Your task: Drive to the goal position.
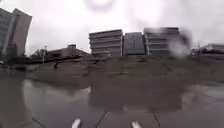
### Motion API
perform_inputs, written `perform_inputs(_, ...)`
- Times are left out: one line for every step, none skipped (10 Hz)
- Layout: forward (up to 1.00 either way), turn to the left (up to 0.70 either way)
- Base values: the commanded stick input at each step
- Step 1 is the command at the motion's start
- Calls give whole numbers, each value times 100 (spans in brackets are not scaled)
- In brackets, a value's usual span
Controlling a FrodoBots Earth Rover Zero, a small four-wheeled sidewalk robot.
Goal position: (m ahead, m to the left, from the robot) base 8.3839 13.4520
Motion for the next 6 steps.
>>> perform_inputs(70,11)
perform_inputs(70,31)
perform_inputs(70,33)
perform_inputs(70,22)
perform_inputs(70,3)
perform_inputs(70,2)
